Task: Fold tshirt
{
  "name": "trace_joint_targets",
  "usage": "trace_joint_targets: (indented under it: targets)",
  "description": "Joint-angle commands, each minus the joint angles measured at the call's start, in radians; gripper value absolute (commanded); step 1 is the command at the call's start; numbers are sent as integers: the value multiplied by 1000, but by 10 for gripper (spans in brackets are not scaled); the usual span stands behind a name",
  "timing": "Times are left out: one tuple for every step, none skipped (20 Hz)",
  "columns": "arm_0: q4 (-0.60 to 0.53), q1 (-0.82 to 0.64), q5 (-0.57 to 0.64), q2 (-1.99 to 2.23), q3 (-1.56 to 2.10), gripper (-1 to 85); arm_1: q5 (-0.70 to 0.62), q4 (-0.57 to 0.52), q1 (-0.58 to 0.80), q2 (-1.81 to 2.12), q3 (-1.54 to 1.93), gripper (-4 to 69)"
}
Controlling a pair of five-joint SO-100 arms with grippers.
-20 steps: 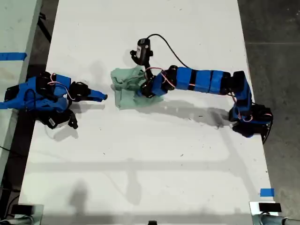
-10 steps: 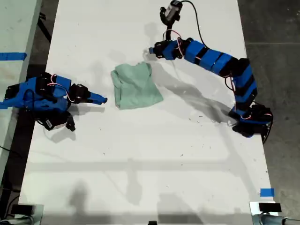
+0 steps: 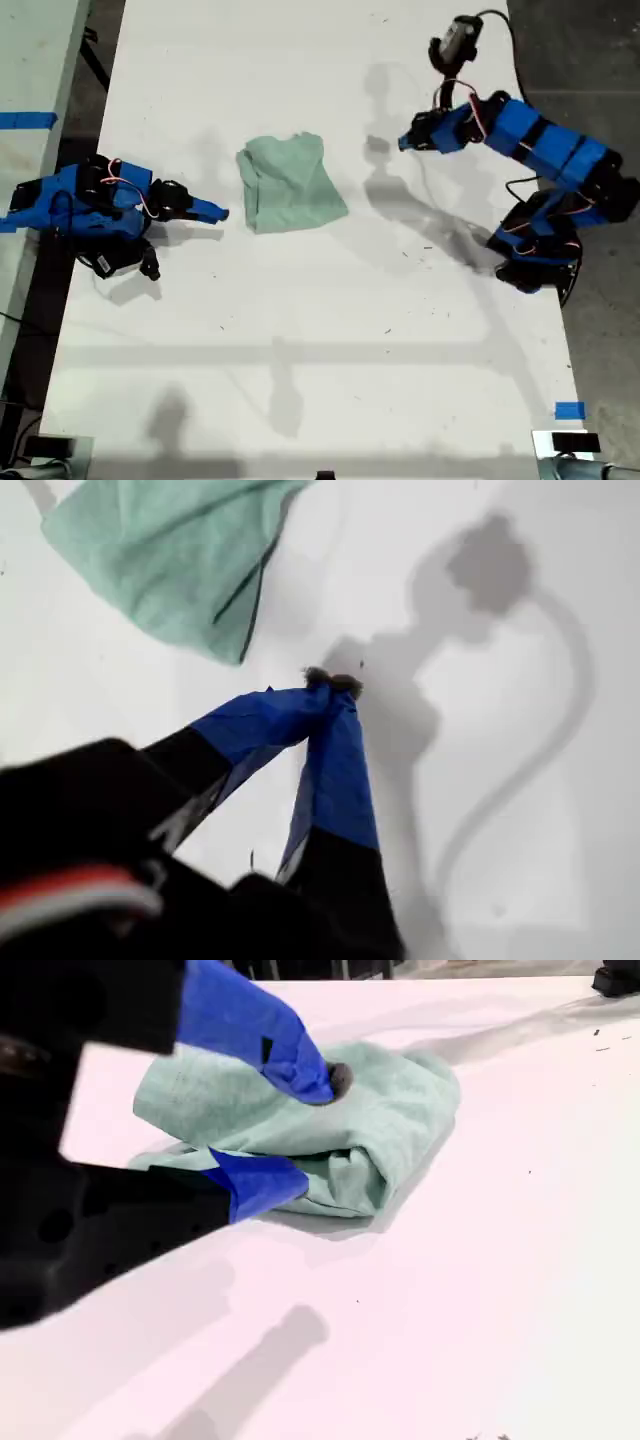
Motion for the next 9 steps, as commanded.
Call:
trace_joint_targets:
  targets:
    - [3, 26, -12, 98, 9, 127, 245, 86, -104, 618, 442, -12]
    - [3, 26, -12, 98, 9, 127, 368, 140, -163, 834, 575, -12]
    - [3, 26, -12, 98, 9, 127, 480, 247, -227, 1074, 692, -12]
    - [3, 26, -12, 98, 9, 127, 604, 365, -290, 1258, 792, -12]
    - [3, 26, -12, 100, 11, 127, 721, 380, -348, 1230, 813, -12]
    - [3, 26, -11, 100, 11, 127, 782, 365, -399, 1236, 848, -1]
    - [3, 26, -11, 101, 11, 127, 881, 344, -454, 1244, 854, 25]
    - [3, 26, -9, 101, 11, 127, 879, 351, -468, 1244, 854, 27]
    - [3, 25, -6, 101, 11, 127, 704, 353, -457, 1244, 854, 32]
